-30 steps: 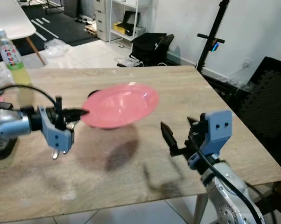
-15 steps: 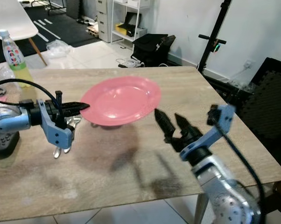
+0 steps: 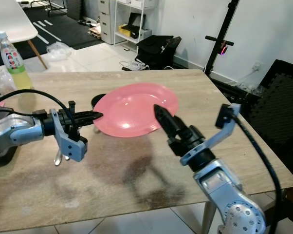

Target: Setting the table

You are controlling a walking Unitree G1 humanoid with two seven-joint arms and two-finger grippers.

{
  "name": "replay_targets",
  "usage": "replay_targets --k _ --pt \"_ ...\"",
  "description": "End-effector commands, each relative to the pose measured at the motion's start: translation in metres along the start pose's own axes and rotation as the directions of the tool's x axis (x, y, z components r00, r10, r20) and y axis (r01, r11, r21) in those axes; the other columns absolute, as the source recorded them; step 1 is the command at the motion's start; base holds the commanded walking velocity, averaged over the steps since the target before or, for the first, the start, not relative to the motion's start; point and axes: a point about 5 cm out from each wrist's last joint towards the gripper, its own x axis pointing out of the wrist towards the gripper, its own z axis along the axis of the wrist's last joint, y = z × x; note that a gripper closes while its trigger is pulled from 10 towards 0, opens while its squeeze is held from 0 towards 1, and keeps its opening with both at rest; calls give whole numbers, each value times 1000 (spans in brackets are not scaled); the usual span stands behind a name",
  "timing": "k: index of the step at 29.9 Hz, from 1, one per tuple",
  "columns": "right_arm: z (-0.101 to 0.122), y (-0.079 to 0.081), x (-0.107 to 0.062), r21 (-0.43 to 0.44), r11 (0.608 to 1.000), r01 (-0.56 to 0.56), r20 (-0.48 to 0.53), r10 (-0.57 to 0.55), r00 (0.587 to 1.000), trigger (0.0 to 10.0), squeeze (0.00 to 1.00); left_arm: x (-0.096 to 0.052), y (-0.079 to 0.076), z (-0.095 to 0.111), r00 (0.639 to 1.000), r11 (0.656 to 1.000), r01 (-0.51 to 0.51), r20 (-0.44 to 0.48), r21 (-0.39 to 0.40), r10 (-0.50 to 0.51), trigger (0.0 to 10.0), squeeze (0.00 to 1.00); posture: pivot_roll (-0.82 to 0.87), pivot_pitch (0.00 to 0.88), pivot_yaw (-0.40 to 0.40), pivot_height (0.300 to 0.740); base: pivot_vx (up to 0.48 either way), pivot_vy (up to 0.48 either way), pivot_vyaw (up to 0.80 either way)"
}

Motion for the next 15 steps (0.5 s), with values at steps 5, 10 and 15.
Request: replay_targets --k 5,10,15 --pt "-7 -1 1 69 998 8 -39 -6 999 10000 0 10 2 6 999 999 -9 40 33 8 10000 0 65 99 1 740 0 0 0" --pt "-10 2 10 110 994 3 -41 1 999 0 0 15 -2 15 996 999 3 93 32 -6 10000 0 65 99 1 740 0 0 0" --pt "-9 2 13 129 992 7 -36 -2 999 0 0 17 -7 20 993 999 16 120 34 -20 10000 0 70 103 -2 740 0 0 0"
